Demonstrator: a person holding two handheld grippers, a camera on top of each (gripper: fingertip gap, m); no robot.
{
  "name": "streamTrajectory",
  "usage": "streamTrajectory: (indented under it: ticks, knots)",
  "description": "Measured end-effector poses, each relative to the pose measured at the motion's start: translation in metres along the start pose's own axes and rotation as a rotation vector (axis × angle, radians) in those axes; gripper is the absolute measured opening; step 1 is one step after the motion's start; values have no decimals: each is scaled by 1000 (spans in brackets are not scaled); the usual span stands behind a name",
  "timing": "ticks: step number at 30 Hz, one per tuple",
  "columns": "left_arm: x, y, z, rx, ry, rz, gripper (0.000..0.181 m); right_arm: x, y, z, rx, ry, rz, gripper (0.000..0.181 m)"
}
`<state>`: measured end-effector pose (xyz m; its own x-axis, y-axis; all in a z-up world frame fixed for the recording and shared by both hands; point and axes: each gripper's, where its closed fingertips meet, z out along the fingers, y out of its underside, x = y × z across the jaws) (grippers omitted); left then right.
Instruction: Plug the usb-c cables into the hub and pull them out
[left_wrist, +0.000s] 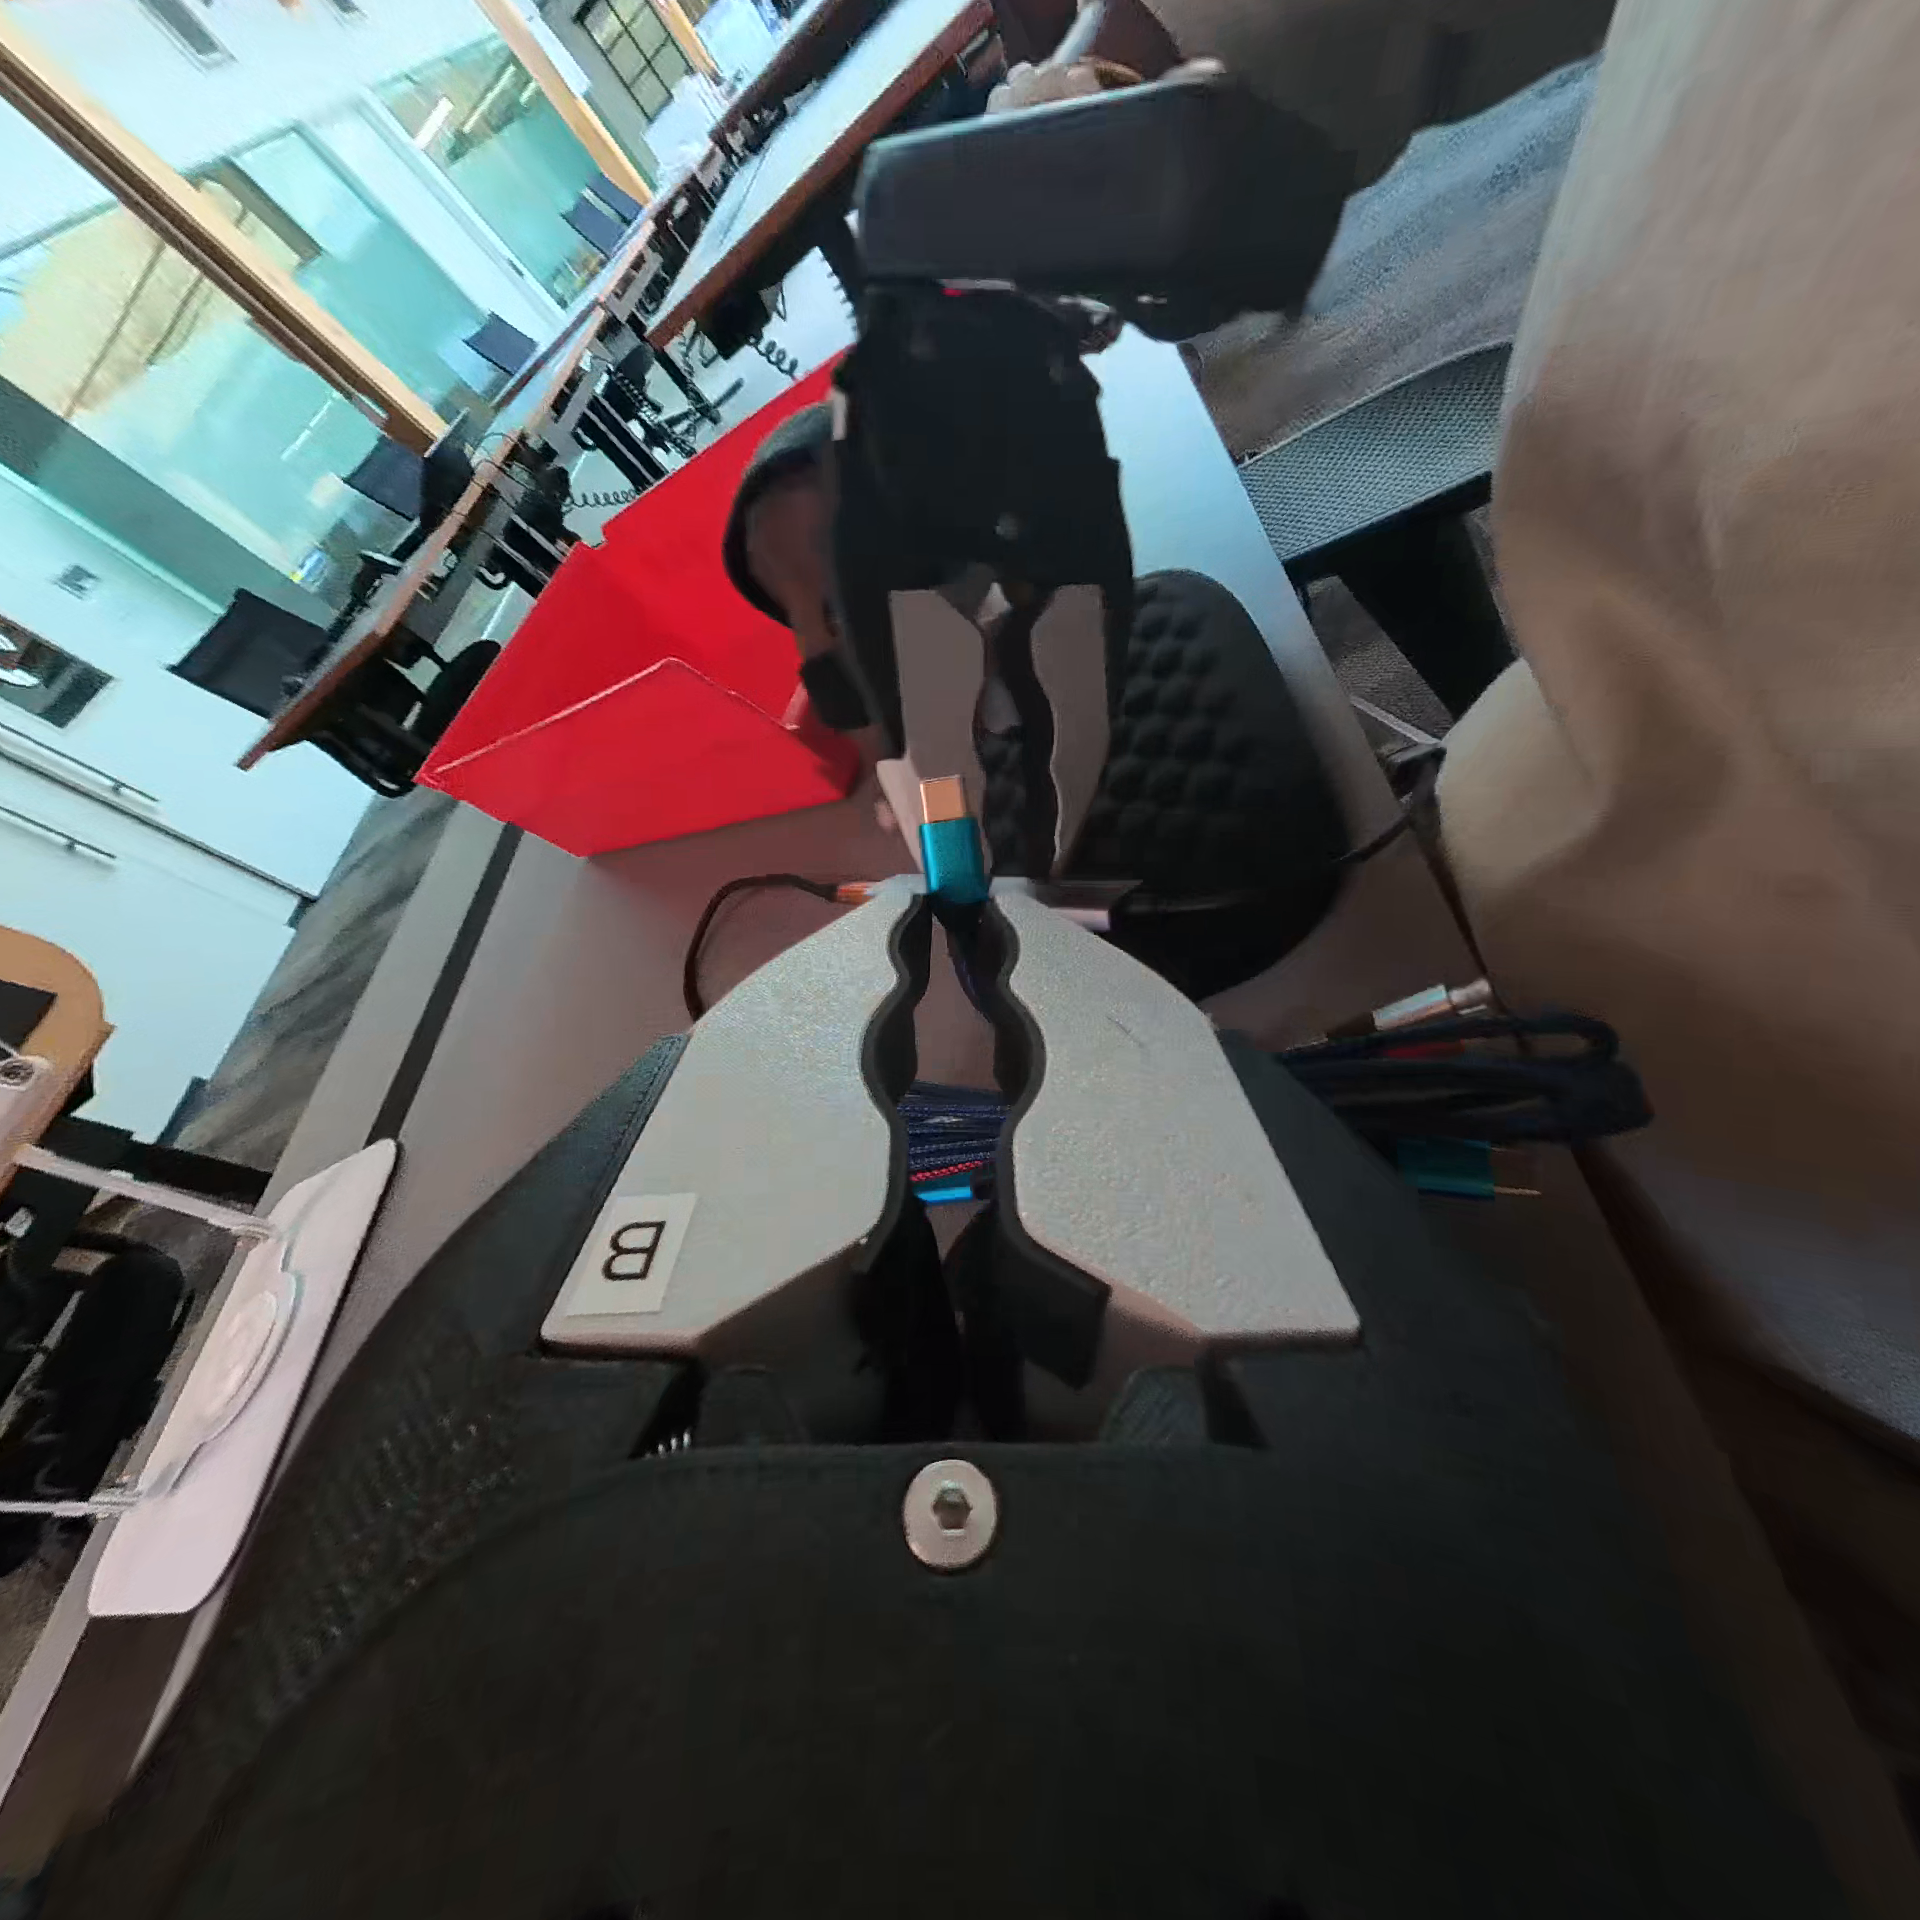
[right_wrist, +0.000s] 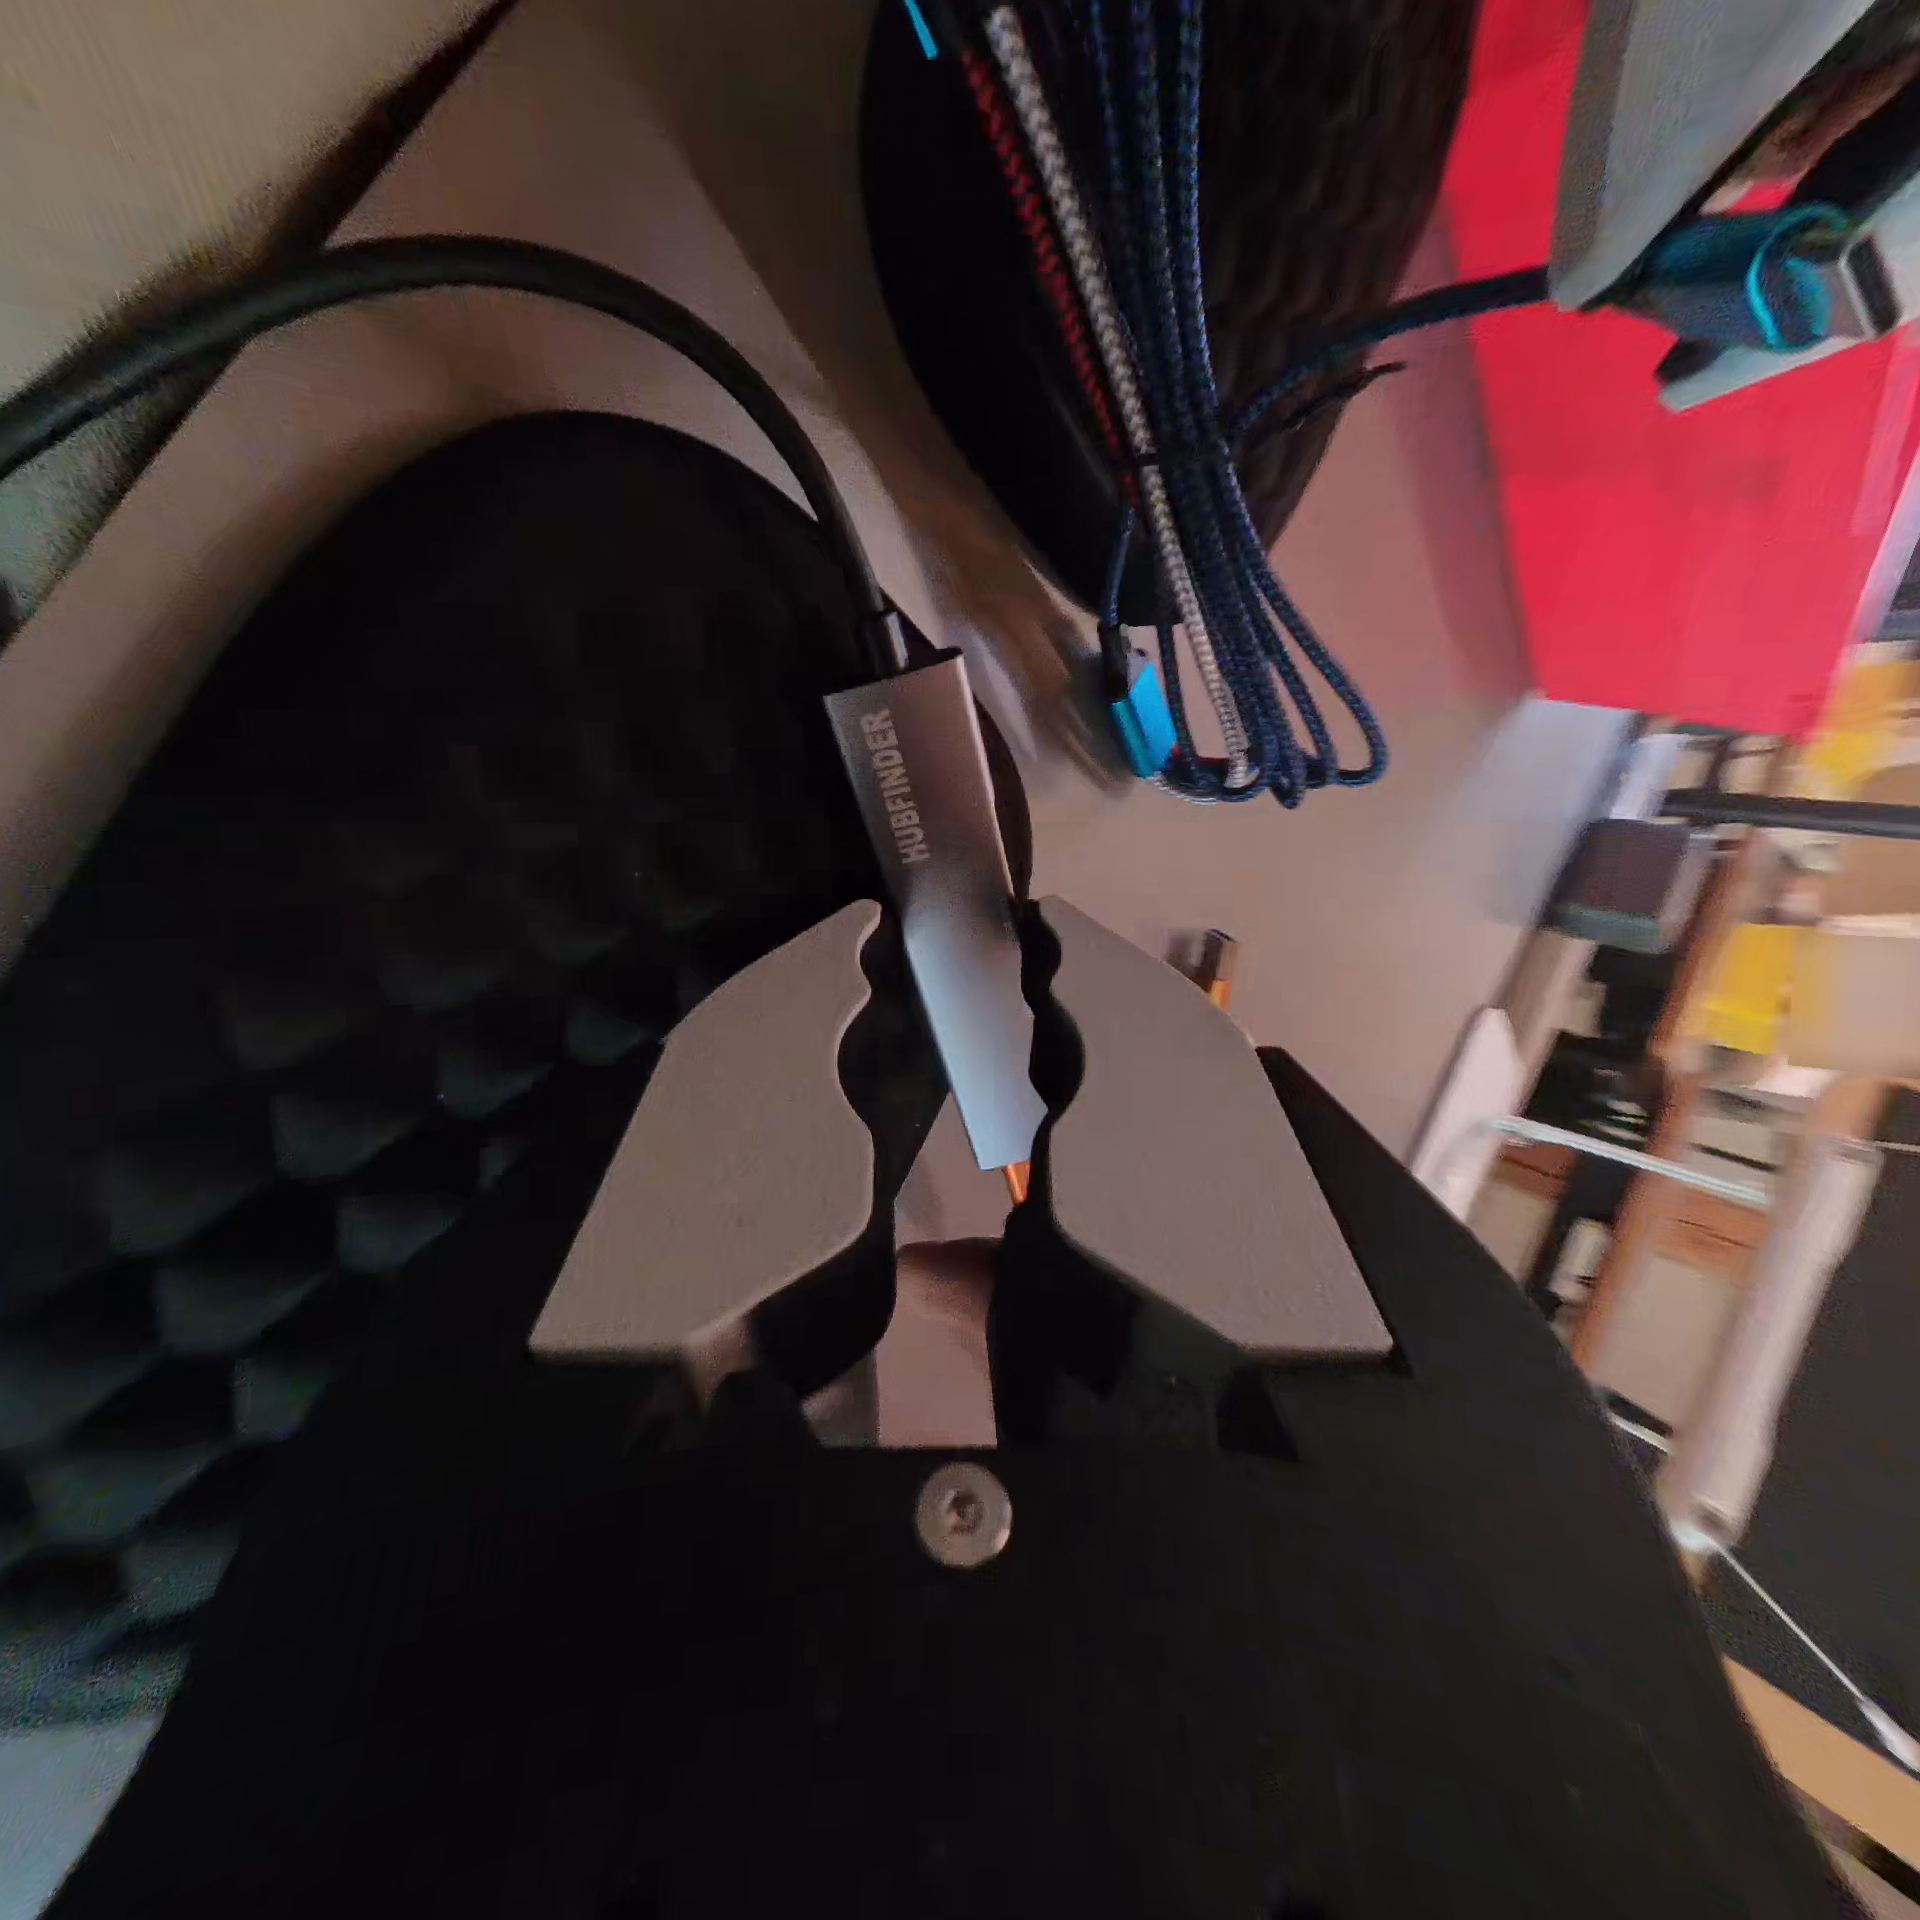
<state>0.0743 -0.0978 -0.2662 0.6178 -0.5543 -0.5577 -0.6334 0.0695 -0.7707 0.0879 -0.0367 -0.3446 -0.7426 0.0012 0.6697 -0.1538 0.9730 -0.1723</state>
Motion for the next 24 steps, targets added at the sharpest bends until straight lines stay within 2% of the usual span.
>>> streamTrajectory:
  ticks: [4,7,9,12,15,17,19,20,24]
  knots:
    - [-3,2,-2,17,-22,-25,7,-2,0,8,-46,-273,120,24]
    - [-4,2,-6,21,-32,-20,8,-3,0,12,-36,-366,132,24]
    - [-4,2,-7,25,-39,-15,8,-3,-1,13,-18,-343,74,24]
    - [-6,1,-5,49,-39,-22,7,-2,-3,12,29,-216,-54,22]
    - [-4,-1,-1,67,-34,-23,7,-1,-4,12,75,-102,-98,22]
    - [0,-1,2,63,-15,-20,7,0,-4,10,67,-83,-76,21]
    - [-1,0,1,41,-18,-9,7,-2,-3,5,45,-190,0,22]
    - [-2,0,-1,27,-22,-2,7,-7,-2,0,26,-294,70,21]
    - [-5,2,-7,15,-39,4,7,-43,-3,-37,-105,-816,405,21]
